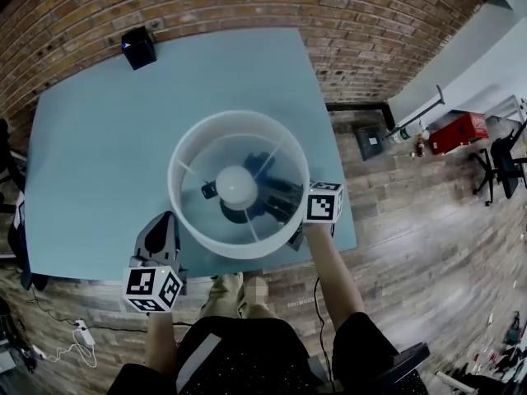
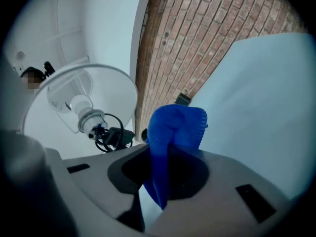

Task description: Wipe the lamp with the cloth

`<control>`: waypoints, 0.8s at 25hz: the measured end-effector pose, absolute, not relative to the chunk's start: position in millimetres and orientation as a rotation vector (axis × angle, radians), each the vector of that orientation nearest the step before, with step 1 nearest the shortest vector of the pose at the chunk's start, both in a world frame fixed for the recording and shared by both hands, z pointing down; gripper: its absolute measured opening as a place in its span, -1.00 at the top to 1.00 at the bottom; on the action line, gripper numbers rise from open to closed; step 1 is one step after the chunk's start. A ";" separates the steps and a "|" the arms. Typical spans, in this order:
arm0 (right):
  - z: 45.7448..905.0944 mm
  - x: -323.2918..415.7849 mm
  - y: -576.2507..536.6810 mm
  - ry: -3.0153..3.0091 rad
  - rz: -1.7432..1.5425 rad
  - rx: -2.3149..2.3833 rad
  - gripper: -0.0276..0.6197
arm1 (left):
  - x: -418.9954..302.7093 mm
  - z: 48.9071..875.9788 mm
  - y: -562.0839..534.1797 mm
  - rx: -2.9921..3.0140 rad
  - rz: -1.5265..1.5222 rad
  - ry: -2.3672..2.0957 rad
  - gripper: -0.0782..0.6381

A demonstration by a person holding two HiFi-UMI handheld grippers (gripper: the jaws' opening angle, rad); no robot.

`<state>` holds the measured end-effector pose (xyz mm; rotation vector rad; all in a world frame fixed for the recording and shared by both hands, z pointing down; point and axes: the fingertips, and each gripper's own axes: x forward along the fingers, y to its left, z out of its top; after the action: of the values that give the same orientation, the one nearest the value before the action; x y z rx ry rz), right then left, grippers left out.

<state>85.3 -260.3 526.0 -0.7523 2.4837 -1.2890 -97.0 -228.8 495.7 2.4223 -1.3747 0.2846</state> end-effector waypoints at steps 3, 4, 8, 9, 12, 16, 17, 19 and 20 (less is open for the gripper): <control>553.4 80.1 -264.0 2.587 -1.414 -0.872 0.69 | -98.9 496.9 -233.0 2.420 0.277 -1.373 0.76; 562.2 81.3 -265.6 2.603 -1.462 -0.925 0.69 | -99.4 497.0 -233.4 2.421 0.275 -1.371 0.76; 581.7 93.4 -269.9 2.660 -1.552 -1.157 0.69 | -102.1 497.1 -229.5 2.428 0.269 -1.365 0.76; 583.0 98.2 -269.6 2.672 -1.548 -1.219 0.69 | -103.0 497.0 -227.6 2.428 0.267 -1.365 0.76; 579.5 120.6 -264.5 2.630 -1.491 -1.390 0.69 | -104.4 495.1 -220.0 2.429 0.252 -1.366 0.76; 553.6 168.0 -245.9 2.474 -1.240 -1.593 0.69 | -101.8 486.8 -204.7 2.449 0.220 -1.363 0.76; 542.3 179.2 -237.5 2.443 -1.143 -1.648 0.68 | -100.6 484.0 -200.3 2.455 0.210 -1.363 0.76; 518.0 198.9 -215.4 2.384 -0.923 -1.774 0.69 | -98.2 478.3 -189.6 2.462 0.184 -1.362 0.76; 505.2 205.5 -201.7 2.357 -0.811 -1.837 0.69 | -97.1 475.1 -183.0 2.463 0.168 -1.361 0.76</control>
<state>205.5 -201.7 505.2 -1.8375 2.3566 -0.8106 -97.1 -183.0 475.1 2.4632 -1.3613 0.1684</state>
